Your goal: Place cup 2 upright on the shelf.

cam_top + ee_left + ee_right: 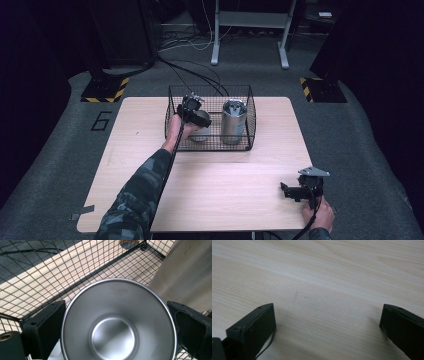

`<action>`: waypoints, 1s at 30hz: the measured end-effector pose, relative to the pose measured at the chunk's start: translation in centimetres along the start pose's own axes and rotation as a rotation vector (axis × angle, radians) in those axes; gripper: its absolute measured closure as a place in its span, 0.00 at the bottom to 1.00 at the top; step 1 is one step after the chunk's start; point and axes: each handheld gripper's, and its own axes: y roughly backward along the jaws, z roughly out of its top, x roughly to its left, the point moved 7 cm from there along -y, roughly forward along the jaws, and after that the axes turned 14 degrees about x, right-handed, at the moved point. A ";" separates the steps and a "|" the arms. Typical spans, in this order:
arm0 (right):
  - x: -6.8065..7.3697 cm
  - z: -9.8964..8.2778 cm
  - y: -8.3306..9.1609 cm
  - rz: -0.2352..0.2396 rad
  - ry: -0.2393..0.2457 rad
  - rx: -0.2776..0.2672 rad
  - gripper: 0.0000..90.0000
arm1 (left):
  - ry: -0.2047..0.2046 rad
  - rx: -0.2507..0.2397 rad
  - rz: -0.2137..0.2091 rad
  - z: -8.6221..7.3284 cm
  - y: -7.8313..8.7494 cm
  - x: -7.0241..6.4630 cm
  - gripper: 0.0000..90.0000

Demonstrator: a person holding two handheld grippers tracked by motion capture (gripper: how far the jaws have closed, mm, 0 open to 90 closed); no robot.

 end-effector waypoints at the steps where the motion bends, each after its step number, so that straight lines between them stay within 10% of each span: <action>1: 0.0 0.0 0.0 0.000 0.000 0.000 0.00 | 0.008 -0.007 0.001 0.0 0.0 0.0 0.06; 9: 0.0 0.0 0.0 0.000 0.000 0.000 0.00 | 0.018 -0.030 -0.014 0.2 0.6 -0.2 0.04; 30: 0.0 0.0 0.0 0.000 0.000 0.000 0.00 | -0.056 -0.169 -0.022 -2.6 8.8 -3.1 0.00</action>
